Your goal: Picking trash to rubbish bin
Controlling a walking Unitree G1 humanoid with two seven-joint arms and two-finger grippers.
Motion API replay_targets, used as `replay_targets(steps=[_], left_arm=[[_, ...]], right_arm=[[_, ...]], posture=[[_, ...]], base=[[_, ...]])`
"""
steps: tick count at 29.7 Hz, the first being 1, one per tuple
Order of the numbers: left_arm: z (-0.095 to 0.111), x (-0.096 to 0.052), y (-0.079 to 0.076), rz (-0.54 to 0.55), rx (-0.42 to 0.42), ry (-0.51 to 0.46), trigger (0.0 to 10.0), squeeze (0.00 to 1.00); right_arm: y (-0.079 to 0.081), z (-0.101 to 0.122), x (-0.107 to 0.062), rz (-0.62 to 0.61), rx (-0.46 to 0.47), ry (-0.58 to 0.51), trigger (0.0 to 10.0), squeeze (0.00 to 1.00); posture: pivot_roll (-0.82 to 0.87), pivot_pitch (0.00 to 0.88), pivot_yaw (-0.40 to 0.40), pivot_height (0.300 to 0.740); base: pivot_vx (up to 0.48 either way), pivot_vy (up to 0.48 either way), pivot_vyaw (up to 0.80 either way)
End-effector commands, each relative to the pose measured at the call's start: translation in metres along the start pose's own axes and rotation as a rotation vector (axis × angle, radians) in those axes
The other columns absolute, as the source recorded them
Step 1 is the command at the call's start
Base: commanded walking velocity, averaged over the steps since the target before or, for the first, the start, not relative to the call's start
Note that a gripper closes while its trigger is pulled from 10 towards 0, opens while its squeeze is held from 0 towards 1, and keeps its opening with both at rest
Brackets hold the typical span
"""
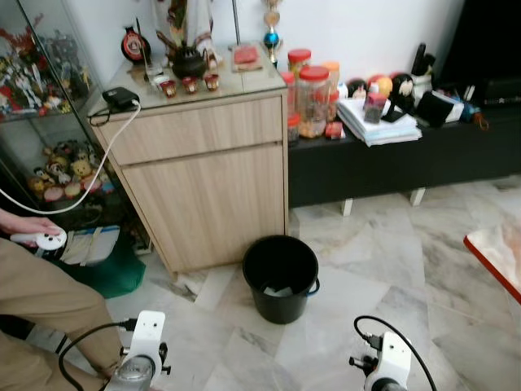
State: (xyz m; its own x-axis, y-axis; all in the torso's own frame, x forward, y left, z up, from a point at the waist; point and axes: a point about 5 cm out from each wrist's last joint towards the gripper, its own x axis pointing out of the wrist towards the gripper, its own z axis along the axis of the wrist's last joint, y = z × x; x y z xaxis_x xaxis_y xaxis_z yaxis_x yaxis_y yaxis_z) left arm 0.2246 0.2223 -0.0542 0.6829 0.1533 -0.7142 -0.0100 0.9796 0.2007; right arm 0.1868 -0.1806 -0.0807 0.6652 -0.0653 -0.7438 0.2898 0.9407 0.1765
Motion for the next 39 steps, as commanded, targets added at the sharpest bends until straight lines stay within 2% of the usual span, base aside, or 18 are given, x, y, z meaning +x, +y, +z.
replay_targets(steps=[1, 10, 14, 17, 30, 39], left_arm=[[-0.0017, -0.0004, 0.0082, 0.018, 0.018, 0.011, 10.0, 0.0], [-0.0003, -0.0003, 0.0115, 0.026, 0.014, 0.007, 10.0, 0.0], [-0.0015, -0.0006, 0.0137, 0.031, 0.015, 0.011, 10.0, 0.0], [-0.0022, -0.0008, 0.0144, 0.032, 0.016, 0.013, 10.0, 0.0], [-0.0014, -0.0004, 0.0096, 0.023, 0.012, 0.011, 10.0, 0.0], [-0.0013, -0.0004, 0.0091, 0.024, 0.007, 0.011, 10.0, 0.0]], right_arm=[[0.0072, 0.0014, 0.0013, 0.017, 0.006, -0.001, 10.0, 0.0], [0.011, -0.0023, 0.0005, 0.028, -0.004, 0.002, 10.0, 0.0], [0.0126, -0.0055, -0.0001, 0.029, 0.004, 0.012, 10.0, 0.0], [0.0127, -0.007, -0.0004, 0.024, 0.023, 0.014, 10.0, 0.0], [0.0093, -0.0062, -0.0006, 0.02, -0.006, 0.013, 10.0, 0.0], [0.0097, -0.0061, -0.0005, 0.02, 0.011, 0.013, 10.0, 0.0]], posture=[[0.01, 0.0, 0.066, 0.74], [0.02, 0.0, 0.072, 0.74], [0.01, 0.0, 0.076, 0.74], [0.01, 0.0, 0.078, 0.74], [0.01, 0.0, 0.074, 0.74], [0.01, 0.0, 0.07, 0.74]], base=[[0.319, 0.0, 0.0], [0.323, 0.0, -0.06], [0.324, 0.0, 0.8], [0.324, 0.0, 0.0], [0.323, 0.0, 0.1], [0.324, 0.0, 0.15]])
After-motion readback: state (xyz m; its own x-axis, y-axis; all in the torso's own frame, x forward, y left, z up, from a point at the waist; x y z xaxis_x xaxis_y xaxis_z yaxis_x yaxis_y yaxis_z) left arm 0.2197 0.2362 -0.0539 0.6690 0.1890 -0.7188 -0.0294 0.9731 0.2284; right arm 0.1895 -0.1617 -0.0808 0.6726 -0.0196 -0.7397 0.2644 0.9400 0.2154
